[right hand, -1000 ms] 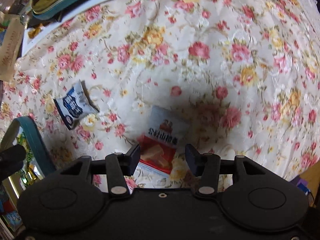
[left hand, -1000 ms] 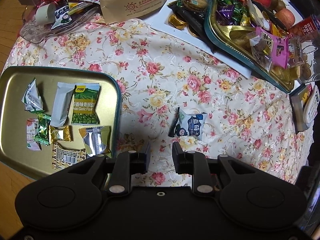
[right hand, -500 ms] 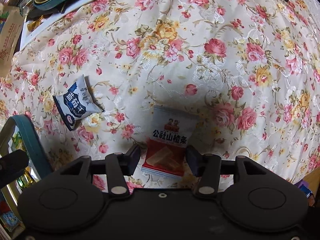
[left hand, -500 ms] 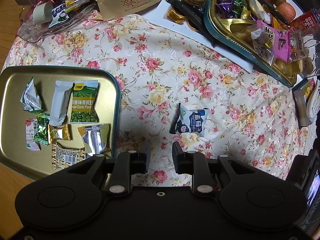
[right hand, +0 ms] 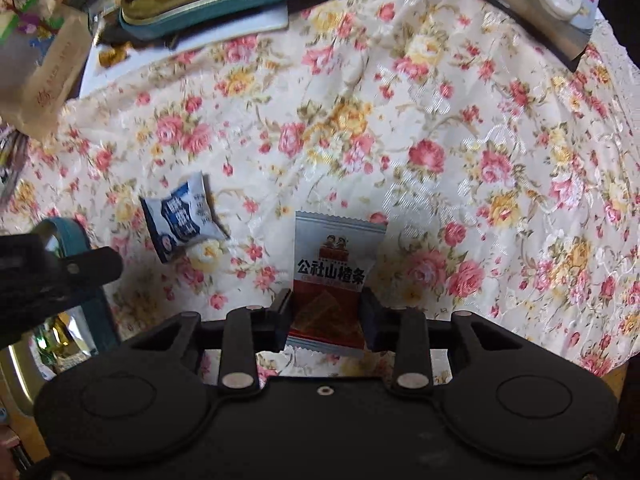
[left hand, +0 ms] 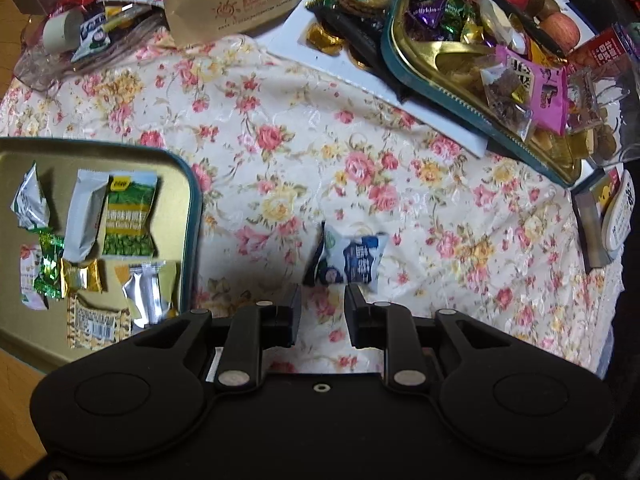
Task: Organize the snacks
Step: 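Grasp the blue-white packet with the left gripper while right lifts the red-white packet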
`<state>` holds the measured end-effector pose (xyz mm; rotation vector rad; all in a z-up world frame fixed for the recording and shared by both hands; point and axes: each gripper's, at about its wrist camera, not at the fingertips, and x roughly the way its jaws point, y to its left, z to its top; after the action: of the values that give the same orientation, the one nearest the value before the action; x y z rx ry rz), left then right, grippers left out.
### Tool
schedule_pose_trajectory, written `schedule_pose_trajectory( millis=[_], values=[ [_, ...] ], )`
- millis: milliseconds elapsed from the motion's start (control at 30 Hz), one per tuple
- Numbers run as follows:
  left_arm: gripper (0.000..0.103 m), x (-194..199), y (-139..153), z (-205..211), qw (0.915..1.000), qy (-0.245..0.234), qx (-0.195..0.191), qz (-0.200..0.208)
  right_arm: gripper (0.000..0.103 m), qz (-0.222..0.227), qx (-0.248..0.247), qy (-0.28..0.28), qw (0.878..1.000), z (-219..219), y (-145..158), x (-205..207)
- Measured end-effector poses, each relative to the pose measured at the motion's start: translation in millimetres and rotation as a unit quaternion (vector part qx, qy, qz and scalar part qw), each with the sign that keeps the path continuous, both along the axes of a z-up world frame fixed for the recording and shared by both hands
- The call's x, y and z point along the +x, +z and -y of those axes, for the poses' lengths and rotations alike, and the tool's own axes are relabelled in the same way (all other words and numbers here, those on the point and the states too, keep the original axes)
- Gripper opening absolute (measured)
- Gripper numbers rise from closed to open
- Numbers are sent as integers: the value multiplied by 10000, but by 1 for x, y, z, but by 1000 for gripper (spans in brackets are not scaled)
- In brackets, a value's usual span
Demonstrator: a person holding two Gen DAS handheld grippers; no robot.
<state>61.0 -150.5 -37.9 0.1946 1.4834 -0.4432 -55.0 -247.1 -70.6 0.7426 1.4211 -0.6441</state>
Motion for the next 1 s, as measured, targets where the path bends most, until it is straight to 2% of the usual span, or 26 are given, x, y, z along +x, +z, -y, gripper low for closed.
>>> schedule_pose_trajectory(
  millis=[100, 167, 300, 500, 700, 833, 1000],
  values=[
    [33, 0, 0, 10, 9990, -165, 187, 384, 37, 164, 37, -161, 9997, 13, 13, -4],
    [33, 5, 0, 15, 9980, -251, 181, 549, 37, 269, 52, -241, 9993, 21, 22, -9],
    [33, 18, -7, 31, 9952, -496, 299, 791, 37, 402, 33, -355, 9986, 34, 44, -21],
    [33, 19, -31, 50, 9866, -1056, 650, 1064, 37, 578, 61, -424, 9974, 41, 60, -27],
    [34, 13, -56, 52, 9858, -1266, 853, 700, 37, 662, 79, -440, 9968, 40, 67, -29],
    [34, 1, -69, 50, 9805, -1460, 1182, 581, 37, 746, 105, -469, 9961, 42, 73, -32],
    [33, -11, -67, 39, 9808, -1470, 1204, 449, 37, 892, 70, -555, 9944, 46, 84, -36]
  ],
)
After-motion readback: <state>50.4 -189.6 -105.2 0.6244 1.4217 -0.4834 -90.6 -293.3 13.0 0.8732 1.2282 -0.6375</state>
